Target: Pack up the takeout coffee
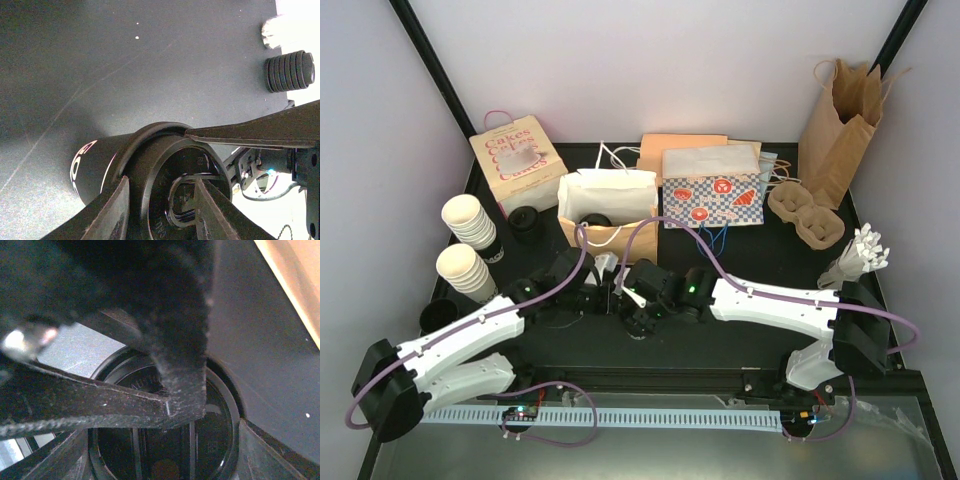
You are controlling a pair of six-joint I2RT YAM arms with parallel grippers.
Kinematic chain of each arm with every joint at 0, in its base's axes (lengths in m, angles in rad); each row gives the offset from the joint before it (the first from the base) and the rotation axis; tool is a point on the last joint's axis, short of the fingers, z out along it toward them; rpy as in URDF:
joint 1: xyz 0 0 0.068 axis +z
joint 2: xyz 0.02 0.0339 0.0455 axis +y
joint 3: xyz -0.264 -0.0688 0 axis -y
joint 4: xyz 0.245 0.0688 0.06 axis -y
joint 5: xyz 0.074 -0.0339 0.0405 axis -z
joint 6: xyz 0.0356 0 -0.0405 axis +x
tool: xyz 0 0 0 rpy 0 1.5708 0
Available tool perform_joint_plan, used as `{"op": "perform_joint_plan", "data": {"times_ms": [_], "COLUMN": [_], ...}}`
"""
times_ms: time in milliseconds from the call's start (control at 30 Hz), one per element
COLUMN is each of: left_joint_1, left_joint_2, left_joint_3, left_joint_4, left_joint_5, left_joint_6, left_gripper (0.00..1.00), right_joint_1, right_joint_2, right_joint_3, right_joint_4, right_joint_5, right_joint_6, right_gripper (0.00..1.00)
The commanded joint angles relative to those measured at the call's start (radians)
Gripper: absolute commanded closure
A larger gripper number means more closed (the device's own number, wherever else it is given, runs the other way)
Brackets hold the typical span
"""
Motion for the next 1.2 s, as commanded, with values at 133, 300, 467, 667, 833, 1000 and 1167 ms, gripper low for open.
{"op": "perform_joint_plan", "data": {"times_ms": [133,300,467,667,833,1000,1167], "left_joint_1": [-0.047,-0.047,-0.047,-0.044,-0.044,-0.044,-0.038], "left_joint_2": [0.095,0.002,-0.105,-0.142,-0.093,-0.098,-0.175], "left_joint_3": [-0.023,-0.004,0.013,-0.019,0.007,0.051,0.129], "left_joint_4": [-0.135,-0.119,-0.112,-0.066,-0.069,-0.075,-0.164], "left_joint_5": [-0.081,-0.068,-0.071,-0.072,-0.028,-0.023,-0.133], "left_joint_6": [0.037,0.051,0.089,0.089,0.093,0.112,0.156], "left_gripper": [0.6,0.58,0.47,0.46,0.5,0.42,0.26], "right_joint_1": [0.015,0.016,0.016,0.016,0.016,0.016,0.016], "right_joint_2": [0.078,0.067,0.064,0.06,0.046,0.017,-0.014], "right_joint_3": [-0.069,-0.062,-0.044,-0.039,-0.037,-0.046,-0.064], "right_joint_4": [-0.112,-0.102,-0.102,-0.109,-0.111,-0.101,-0.059], "right_joint_5": [-0.064,-0.047,-0.032,-0.022,-0.015,0.012,0.079], "right_joint_6": [-0.012,-0.01,-0.013,-0.02,-0.021,-0.012,0.009], "right_gripper": [0.38,0.38,0.38,0.37,0.36,0.36,0.37]}}
